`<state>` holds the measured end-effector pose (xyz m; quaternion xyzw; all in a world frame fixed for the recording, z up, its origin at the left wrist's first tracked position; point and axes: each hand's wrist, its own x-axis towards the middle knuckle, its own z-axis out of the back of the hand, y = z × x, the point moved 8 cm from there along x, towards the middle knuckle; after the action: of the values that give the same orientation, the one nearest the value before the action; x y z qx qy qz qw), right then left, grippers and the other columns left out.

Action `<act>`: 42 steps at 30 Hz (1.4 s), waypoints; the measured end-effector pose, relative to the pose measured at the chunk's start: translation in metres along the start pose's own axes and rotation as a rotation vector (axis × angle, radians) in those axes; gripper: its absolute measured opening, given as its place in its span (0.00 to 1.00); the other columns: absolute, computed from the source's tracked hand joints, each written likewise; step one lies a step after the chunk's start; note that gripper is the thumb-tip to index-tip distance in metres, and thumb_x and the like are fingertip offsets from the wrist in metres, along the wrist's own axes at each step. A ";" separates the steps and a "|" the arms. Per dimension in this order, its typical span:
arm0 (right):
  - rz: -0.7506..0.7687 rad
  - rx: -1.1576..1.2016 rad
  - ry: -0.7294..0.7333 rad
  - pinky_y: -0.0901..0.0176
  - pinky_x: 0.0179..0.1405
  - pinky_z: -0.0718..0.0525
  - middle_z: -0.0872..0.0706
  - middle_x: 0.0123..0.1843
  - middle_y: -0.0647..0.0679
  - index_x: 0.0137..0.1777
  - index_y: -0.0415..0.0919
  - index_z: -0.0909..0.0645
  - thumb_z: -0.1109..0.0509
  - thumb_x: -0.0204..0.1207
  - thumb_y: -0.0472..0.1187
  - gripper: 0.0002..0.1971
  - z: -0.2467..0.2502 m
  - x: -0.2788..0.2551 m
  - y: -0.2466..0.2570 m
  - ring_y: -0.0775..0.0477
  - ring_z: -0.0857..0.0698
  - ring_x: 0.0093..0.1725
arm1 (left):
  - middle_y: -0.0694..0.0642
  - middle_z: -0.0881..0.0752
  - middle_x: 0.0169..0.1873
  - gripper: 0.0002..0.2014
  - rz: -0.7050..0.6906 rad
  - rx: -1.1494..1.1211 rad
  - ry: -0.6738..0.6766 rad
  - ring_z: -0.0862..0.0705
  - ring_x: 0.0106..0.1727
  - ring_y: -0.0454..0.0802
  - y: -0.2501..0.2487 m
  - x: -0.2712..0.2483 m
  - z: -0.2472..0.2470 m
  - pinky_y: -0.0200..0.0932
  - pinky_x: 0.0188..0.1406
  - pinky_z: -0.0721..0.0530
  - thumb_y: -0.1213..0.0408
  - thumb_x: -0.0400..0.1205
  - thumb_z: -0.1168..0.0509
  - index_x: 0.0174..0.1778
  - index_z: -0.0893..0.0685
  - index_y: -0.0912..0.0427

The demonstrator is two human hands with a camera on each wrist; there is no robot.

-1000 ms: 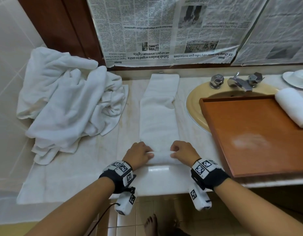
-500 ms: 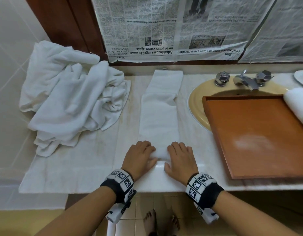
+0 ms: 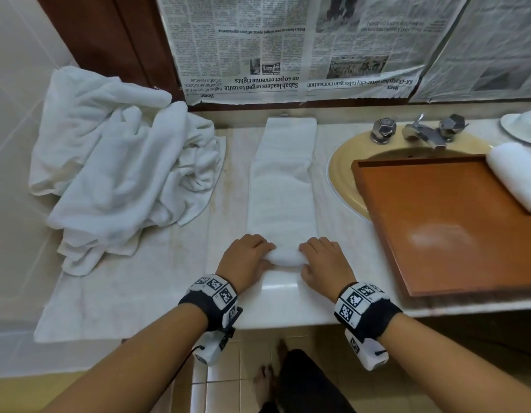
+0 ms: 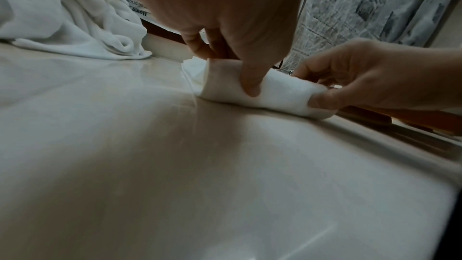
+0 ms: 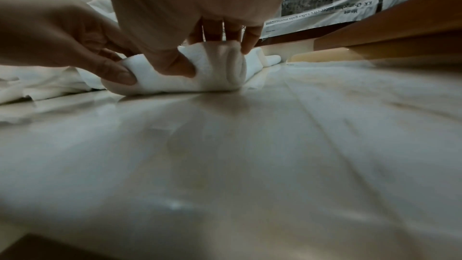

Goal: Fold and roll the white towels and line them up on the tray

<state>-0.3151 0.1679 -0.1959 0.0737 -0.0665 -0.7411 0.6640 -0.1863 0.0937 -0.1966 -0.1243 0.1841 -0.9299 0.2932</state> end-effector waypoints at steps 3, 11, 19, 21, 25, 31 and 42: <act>-0.015 0.107 -0.028 0.48 0.41 0.18 0.15 0.42 0.45 0.47 0.38 0.15 0.30 0.58 0.37 0.16 0.000 0.001 -0.002 0.38 0.15 0.40 | 0.55 0.12 0.43 0.21 0.005 -0.015 -0.005 0.14 0.40 0.59 0.002 0.003 -0.001 0.50 0.36 0.14 0.69 0.63 0.18 0.52 0.11 0.59; -0.173 0.278 0.169 0.58 0.70 0.34 0.19 0.67 0.45 0.70 0.40 0.22 0.32 0.79 0.36 0.19 -0.002 0.012 -0.021 0.44 0.26 0.69 | 0.57 0.14 0.43 0.18 -0.004 -0.088 -0.026 0.16 0.41 0.61 0.006 0.006 0.000 0.49 0.40 0.18 0.68 0.68 0.23 0.55 0.11 0.61; -0.366 0.507 0.217 0.55 0.66 0.26 0.17 0.62 0.41 0.61 0.41 0.17 0.27 0.75 0.35 0.14 -0.010 0.014 -0.030 0.40 0.21 0.65 | 0.56 0.16 0.51 0.15 0.043 -0.060 0.041 0.17 0.48 0.59 0.011 0.007 -0.003 0.49 0.46 0.17 0.68 0.77 0.29 0.61 0.13 0.59; -0.427 0.523 0.205 0.55 0.56 0.26 0.16 0.55 0.40 0.51 0.46 0.21 0.28 0.74 0.36 0.09 -0.010 0.012 -0.036 0.40 0.19 0.57 | 0.55 0.16 0.57 0.15 0.128 -0.089 0.138 0.19 0.57 0.55 0.012 0.012 -0.006 0.44 0.55 0.23 0.65 0.82 0.35 0.66 0.17 0.57; -0.481 0.470 0.228 0.52 0.52 0.37 0.18 0.50 0.45 0.45 0.49 0.27 0.34 0.74 0.36 0.07 -0.010 0.009 -0.039 0.43 0.24 0.56 | 0.53 0.15 0.59 0.12 0.285 -0.146 0.276 0.19 0.59 0.52 0.013 0.021 -0.007 0.44 0.58 0.24 0.63 0.84 0.39 0.63 0.19 0.53; -0.245 0.127 -0.012 0.53 0.47 0.33 0.27 0.52 0.50 0.53 0.46 0.24 0.33 0.65 0.29 0.18 0.018 0.005 -0.010 0.43 0.28 0.55 | 0.55 0.17 0.64 0.13 0.433 -0.091 0.411 0.20 0.64 0.53 0.011 0.032 -0.016 0.44 0.61 0.24 0.60 0.86 0.39 0.65 0.19 0.51; 0.072 -0.162 -0.067 0.52 0.35 0.24 0.22 0.39 0.45 0.45 0.41 0.19 0.27 0.46 0.29 0.23 0.004 -0.003 0.008 0.43 0.24 0.37 | 0.53 0.17 0.33 0.17 -0.010 0.236 0.011 0.19 0.30 0.54 -0.039 0.031 -0.002 0.41 0.25 0.28 0.77 0.53 0.23 0.36 0.14 0.58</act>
<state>-0.3076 0.1698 -0.1904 -0.0075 -0.0312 -0.7219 0.6913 -0.2309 0.1058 -0.1785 -0.0847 0.0742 -0.9473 0.3001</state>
